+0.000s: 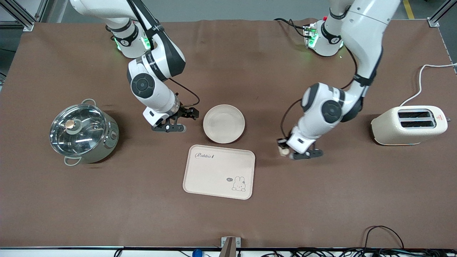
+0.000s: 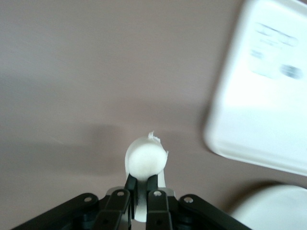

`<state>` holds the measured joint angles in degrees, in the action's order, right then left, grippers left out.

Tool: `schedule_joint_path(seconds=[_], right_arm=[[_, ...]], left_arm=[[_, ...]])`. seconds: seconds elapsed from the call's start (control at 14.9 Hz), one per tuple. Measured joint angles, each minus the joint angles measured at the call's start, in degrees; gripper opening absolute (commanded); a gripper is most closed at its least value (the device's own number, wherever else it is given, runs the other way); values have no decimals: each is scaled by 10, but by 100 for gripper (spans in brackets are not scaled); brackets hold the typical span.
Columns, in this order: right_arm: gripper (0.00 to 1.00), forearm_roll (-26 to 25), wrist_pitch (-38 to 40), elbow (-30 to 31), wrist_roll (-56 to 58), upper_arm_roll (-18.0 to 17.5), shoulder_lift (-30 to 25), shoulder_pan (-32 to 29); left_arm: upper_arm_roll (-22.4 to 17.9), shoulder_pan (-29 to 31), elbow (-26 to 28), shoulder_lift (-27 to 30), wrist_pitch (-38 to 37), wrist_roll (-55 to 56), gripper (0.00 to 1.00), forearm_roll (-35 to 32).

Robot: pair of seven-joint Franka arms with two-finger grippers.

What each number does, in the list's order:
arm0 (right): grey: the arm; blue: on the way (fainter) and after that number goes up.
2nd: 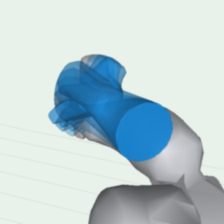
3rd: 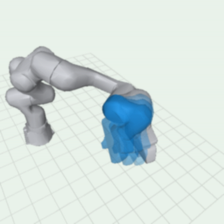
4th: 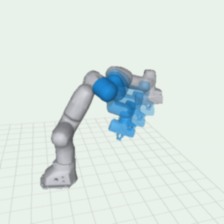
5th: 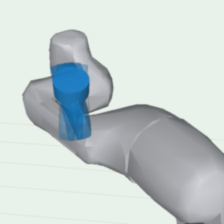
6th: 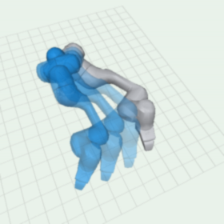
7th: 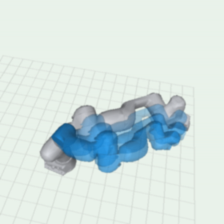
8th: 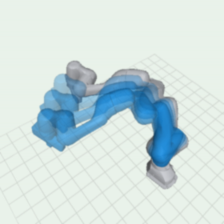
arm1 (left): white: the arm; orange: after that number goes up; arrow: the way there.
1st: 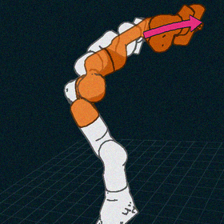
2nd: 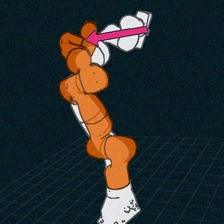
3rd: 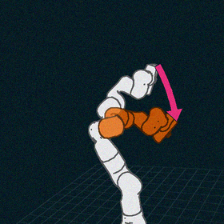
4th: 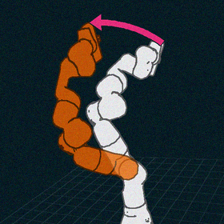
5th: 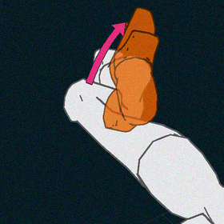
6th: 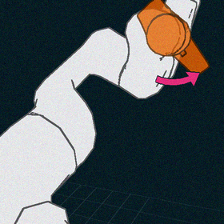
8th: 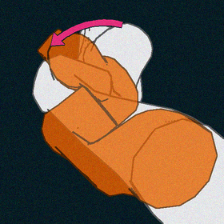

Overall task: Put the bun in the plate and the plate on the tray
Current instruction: 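Carry the bun over the plate while the right gripper grips the plate rim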

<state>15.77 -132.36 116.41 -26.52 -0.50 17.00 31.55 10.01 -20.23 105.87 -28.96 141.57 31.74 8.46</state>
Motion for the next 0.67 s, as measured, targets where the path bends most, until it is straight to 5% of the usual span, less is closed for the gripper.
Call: schedule_joint_path(seconds=[0.34,0.47,0.6,0.67], right_arm=[[97,41,-100,43,-47,0,21,54],[83,42,-143,46,-61,0,51,73],[70,44,-162,45,-66,0,74,80],[65,44,-165,45,-68,0,81,81]], left_arm=[[0,-133,-61,-50,-21,173,3,-25],[-1,-160,-72,-75,-21,216,31,-26],[-1,-174,-85,-94,-20,244,44,-26],[-1,-178,-92,-101,-19,252,79,-26]])
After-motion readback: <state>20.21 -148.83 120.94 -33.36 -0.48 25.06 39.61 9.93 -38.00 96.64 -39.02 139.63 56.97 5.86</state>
